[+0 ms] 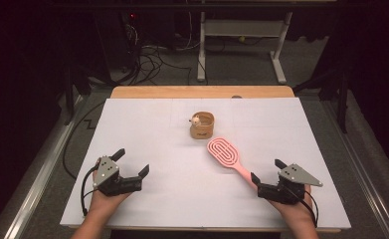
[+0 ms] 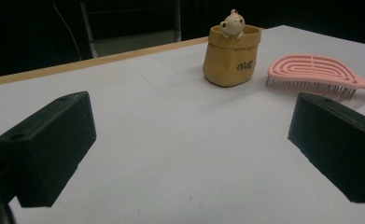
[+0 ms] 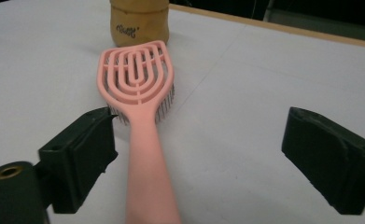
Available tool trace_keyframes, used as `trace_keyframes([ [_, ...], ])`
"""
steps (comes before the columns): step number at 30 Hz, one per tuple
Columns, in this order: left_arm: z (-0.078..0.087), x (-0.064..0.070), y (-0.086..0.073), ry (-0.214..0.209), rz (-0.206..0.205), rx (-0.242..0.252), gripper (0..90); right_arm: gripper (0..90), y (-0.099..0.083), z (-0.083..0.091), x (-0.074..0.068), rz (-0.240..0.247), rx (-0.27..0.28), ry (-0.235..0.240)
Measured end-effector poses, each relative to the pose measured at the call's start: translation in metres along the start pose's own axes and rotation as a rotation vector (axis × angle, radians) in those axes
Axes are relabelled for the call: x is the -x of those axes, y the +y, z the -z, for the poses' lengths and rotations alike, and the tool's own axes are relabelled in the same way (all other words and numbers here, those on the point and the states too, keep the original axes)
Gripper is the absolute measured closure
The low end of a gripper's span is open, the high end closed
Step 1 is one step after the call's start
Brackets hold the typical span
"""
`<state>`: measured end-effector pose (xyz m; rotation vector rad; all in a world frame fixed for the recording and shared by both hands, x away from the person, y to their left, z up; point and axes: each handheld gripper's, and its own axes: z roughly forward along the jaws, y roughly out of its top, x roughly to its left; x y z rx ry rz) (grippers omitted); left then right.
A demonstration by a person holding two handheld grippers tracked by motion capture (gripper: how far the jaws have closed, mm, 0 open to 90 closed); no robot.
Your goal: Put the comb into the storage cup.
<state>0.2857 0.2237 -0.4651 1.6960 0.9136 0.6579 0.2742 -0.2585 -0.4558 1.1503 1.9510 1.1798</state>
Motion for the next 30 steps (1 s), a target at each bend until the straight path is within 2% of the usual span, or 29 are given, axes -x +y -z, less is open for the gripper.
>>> trace_keyframes([
  [1,0.000,0.000,0.000,0.001,-0.002,0.004,1.5,16.2,-0.001,-0.003,-0.001,-0.001,-0.024,0.015],
  [4,0.000,0.000,0.000,0.001,-0.001,0.004,1.5,21.0,-0.003,-0.007,-0.002,-0.004,-0.056,0.026],
  [10,-0.001,0.001,0.000,0.001,0.000,0.007,1.5,30.3,-0.004,-0.014,-0.005,-0.001,-0.095,0.052],
  [11,-0.001,0.001,0.000,0.001,0.001,0.008,1.5,36.9,-0.004,-0.015,-0.005,0.008,-0.116,0.079],
  [16,-0.001,0.001,0.000,0.000,-0.004,0.005,1.5,41.9,-0.004,-0.019,-0.009,0.037,-0.149,0.095],
  [24,-0.001,0.001,-0.001,-0.001,-0.003,0.003,1.5,48.2,-0.003,-0.027,-0.011,0.038,-0.197,0.118],
  [30,-0.001,0.001,-0.001,-0.002,0.002,0.003,1.5,57.7,-0.003,-0.032,-0.011,0.044,-0.235,0.136],
])
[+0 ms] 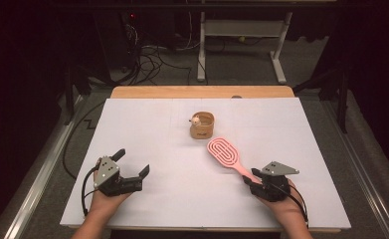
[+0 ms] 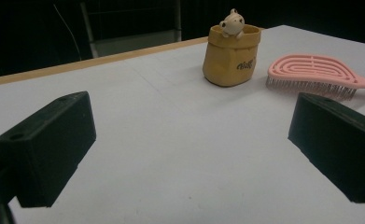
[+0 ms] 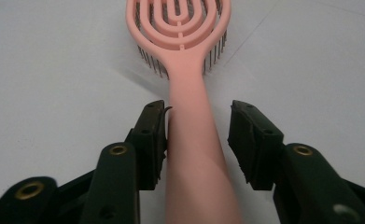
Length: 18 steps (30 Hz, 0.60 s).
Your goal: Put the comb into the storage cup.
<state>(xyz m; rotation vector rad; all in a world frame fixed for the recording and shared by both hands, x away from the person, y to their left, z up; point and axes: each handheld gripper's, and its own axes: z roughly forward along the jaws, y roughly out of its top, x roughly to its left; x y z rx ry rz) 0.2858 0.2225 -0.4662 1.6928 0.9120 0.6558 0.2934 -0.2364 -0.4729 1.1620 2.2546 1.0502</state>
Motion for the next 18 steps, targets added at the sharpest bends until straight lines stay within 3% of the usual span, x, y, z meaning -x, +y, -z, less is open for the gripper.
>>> trace_keyframes([
  [6,-0.0004,0.0003,-0.0002,-0.002,0.001,-0.003,1.5,64.2,0.0010,-0.0014,-0.0002,0.009,-0.017,0.011],
  [18,-0.0007,0.0009,-0.0001,-0.005,0.000,-0.005,1.6,65.3,0.0019,-0.0031,-0.0021,0.028,-0.041,0.009],
])
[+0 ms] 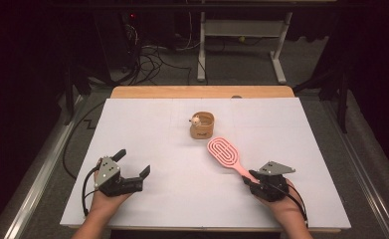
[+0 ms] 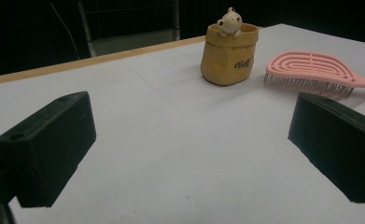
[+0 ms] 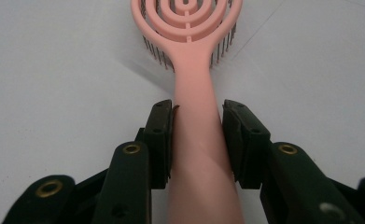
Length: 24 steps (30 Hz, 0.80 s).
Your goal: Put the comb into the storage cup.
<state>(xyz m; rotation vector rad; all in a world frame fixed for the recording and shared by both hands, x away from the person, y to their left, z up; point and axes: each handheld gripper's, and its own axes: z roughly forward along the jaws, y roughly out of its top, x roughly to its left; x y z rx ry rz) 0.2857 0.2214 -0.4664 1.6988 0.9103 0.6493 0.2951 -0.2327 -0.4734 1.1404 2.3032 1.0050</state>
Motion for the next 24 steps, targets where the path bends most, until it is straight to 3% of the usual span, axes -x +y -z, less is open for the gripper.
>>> trace_keyframes([
  [16,0.001,-0.001,0.000,0.003,0.009,0.000,1.7,65.6,-0.005,0.009,-0.001,0.007,-0.002,-0.005],
  [24,0.000,-0.001,0.001,0.000,0.015,0.005,1.8,65.5,-0.017,0.025,0.000,-0.006,-0.006,-0.026],
])
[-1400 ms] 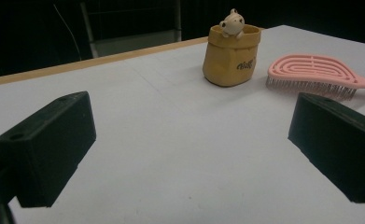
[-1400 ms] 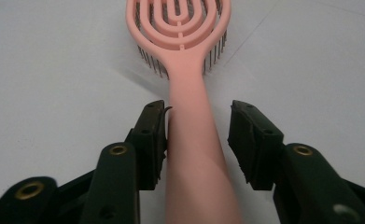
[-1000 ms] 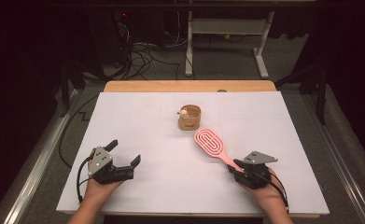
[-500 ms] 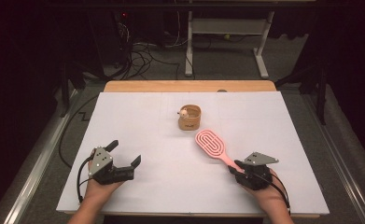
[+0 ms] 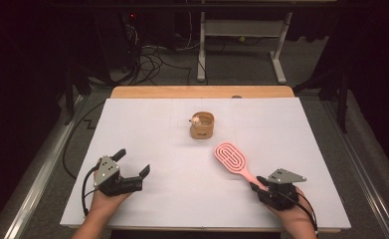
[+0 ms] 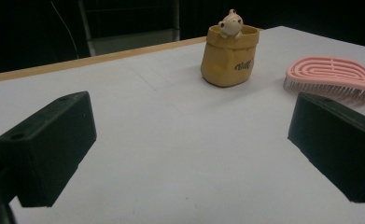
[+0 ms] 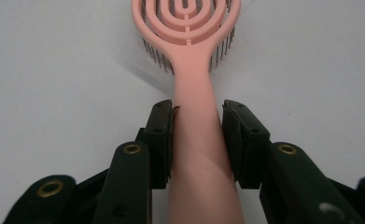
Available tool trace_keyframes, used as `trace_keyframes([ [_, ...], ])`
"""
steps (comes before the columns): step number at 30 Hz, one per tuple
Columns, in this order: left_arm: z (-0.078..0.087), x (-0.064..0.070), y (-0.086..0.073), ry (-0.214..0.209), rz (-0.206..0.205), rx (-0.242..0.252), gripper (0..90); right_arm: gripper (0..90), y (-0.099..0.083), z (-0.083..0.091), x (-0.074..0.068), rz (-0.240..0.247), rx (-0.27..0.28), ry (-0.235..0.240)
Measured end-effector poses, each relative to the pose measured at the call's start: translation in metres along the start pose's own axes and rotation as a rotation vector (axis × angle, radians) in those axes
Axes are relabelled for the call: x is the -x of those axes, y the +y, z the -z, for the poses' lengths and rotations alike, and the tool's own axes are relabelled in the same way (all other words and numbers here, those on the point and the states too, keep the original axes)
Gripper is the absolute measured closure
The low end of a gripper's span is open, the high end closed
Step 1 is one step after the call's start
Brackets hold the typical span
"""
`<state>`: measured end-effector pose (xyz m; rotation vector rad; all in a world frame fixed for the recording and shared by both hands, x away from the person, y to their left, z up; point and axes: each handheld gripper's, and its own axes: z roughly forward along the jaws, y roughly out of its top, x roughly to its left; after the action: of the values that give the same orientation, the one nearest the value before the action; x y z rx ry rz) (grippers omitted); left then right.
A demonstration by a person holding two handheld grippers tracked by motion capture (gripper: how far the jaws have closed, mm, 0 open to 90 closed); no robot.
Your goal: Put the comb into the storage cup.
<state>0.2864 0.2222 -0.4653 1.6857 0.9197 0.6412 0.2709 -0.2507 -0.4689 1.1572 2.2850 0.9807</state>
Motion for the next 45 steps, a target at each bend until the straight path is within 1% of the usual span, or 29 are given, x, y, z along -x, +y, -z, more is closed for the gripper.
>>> trace_keyframes([
  [4,0.000,-0.001,0.000,0.000,0.003,0.001,1.8,65.5,-0.004,0.004,0.002,0.000,-0.002,-0.004],
  [5,0.000,-0.001,0.000,-0.002,0.002,-0.001,1.8,65.4,-0.008,0.008,0.003,-0.012,-0.001,-0.004],
  [7,0.000,0.000,0.000,0.000,0.000,0.003,1.9,65.4,-0.010,0.010,0.004,-0.018,0.001,-0.006],
  [15,-0.001,0.000,0.000,-0.005,-0.002,-0.005,2.0,63.4,-0.011,0.010,0.004,-0.016,-0.002,-0.003],
  [16,-0.001,0.000,0.000,-0.006,-0.002,-0.007,2.0,58.0,-0.012,0.010,0.005,-0.024,0.007,0.004],
  [20,-0.002,0.000,0.000,-0.010,0.003,-0.009,2.0,48.8,-0.012,0.012,0.008,-0.040,0.033,0.020],
  [22,-0.002,0.000,0.000,-0.013,0.004,-0.008,2.0,47.3,-0.011,0.013,0.008,-0.049,0.038,0.024],
  [23,-0.002,0.000,0.000,-0.013,0.005,-0.008,1.9,44.6,-0.011,0.014,0.008,-0.047,0.049,0.027],
  [26,-0.002,0.000,-0.001,-0.012,0.006,-0.008,1.9,43.2,-0.010,0.015,0.008,-0.050,0.062,0.031],
  [27,-0.002,0.000,-0.001,-0.013,0.004,-0.012,2.0,39.0,-0.010,0.016,0.008,-0.051,0.077,0.025],
  [28,-0.002,0.000,-0.001,-0.013,0.004,-0.012,1.9,39.0,-0.010,0.016,0.008,-0.051,0.077,0.025],
  [30,-0.003,0.000,-0.001,-0.014,0.005,-0.014,2.0,33.3,-0.009,0.018,0.009,-0.061,0.103,0.006],
  [33,-0.003,0.000,-0.002,-0.011,0.004,-0.015,1.9,26.9,-0.008,0.020,0.010,-0.075,0.122,-0.011],
  [34,-0.003,0.000,-0.002,-0.011,0.004,-0.015,2.0,26.9,-0.008,0.020,0.010,-0.075,0.122,-0.011],
  [35,-0.003,0.000,-0.002,-0.011,0.004,-0.014,2.0,25.1,-0.008,0.020,0.011,-0.077,0.128,-0.011],
  [36,-0.003,0.000,-0.002,-0.011,0.005,-0.014,1.9,19.6,-0.008,0.020,0.012,-0.086,0.132,-0.017],
  [37,-0.003,0.000,-0.002,-0.011,0.005,-0.014,1.9,19.6,-0.008,0.020,0.012,-0.086,0.132,-0.017],
  [41,-0.003,0.000,-0.002,-0.014,0.005,-0.014,1.9,12.9,-0.007,0.020,0.013,-0.091,0.136,-0.036],
  [43,-0.003,0.000,-0.002,-0.017,0.005,-0.013,1.8,5.5,-0.007,0.019,0.013,-0.099,0.137,-0.043],
  [44,-0.003,0.000,-0.002,-0.017,0.005,-0.013,1.8,5.5,-0.007,0.019,0.013,-0.099,0.137,-0.043],
  [45,-0.003,0.000,-0.002,-0.019,0.001,-0.013,1.7,0.4,-0.007,0.018,0.014,-0.104,0.145,-0.034],
])
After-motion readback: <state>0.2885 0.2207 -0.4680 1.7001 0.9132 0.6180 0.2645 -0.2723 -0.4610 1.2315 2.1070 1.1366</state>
